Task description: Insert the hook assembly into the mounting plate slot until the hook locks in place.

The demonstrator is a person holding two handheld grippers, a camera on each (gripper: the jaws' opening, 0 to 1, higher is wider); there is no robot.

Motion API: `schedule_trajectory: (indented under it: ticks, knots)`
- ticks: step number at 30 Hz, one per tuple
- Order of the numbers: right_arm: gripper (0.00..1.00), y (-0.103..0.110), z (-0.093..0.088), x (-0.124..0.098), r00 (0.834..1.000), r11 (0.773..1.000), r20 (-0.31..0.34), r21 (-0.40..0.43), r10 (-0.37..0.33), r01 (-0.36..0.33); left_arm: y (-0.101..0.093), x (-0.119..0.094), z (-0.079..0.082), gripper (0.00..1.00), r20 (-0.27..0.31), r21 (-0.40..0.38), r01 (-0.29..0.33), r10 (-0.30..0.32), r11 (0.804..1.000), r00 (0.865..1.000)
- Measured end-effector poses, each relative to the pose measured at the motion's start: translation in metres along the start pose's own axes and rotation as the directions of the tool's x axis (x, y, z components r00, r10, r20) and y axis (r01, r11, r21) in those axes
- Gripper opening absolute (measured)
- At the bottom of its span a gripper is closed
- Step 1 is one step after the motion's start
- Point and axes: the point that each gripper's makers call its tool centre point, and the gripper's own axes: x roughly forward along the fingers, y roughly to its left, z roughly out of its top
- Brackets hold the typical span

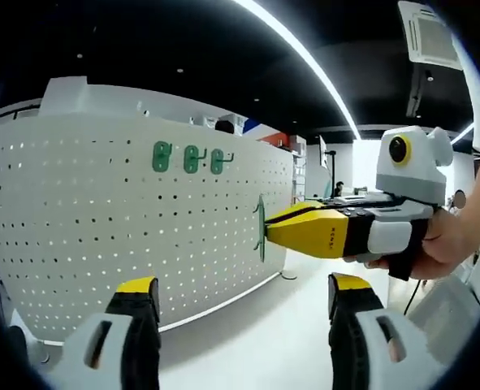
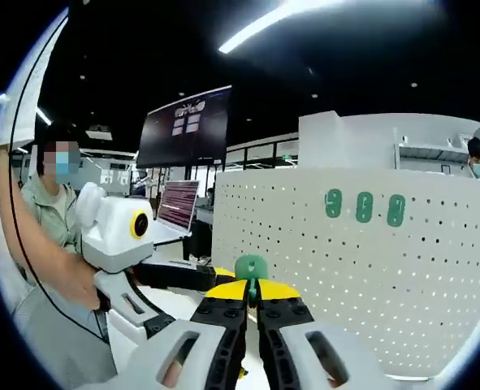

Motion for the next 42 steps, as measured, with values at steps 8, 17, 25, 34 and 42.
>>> schedule_trajectory:
  ticks: [8, 17, 25, 34, 42]
  knots:
    - [0.01, -0.01, 0.003, -0.001, 1.0, 0.999, 0.006, 0.039, -0.024, 0.024, 0.001, -0.002, 0.0, 0.86, 0.002, -0.003, -0.003, 0.003, 1.0, 1.0]
    - [0.01, -0.027, 0.006, 0.0, 0.997, 0.994, 0.009, 0.081, -0.071, 0.07, 0.002, -0.007, -0.003, 0.83, 0.004, -0.02, 0.001, -0.001, 1.0, 1.0]
    - [0.01, -0.044, 0.012, 0.001, 0.994, 0.99, 0.009, 0.089, -0.111, 0.11, 0.006, -0.016, -0.006, 0.82, -0.001, -0.022, -0.016, 0.016, 1.0, 1.0]
    - [0.01, -0.071, 0.02, 0.0, 0.985, 0.98, 0.015, 0.098, -0.173, 0.17, 0.01, -0.026, -0.007, 0.82, 0.006, -0.023, -0.035, 0.035, 0.999, 0.999]
    - [0.01, -0.107, 0.026, -0.003, 0.964, 0.957, 0.013, 0.123, -0.266, 0.262, 0.013, -0.035, -0.012, 0.82, 0.004, -0.032, -0.054, 0.054, 0.998, 0.999]
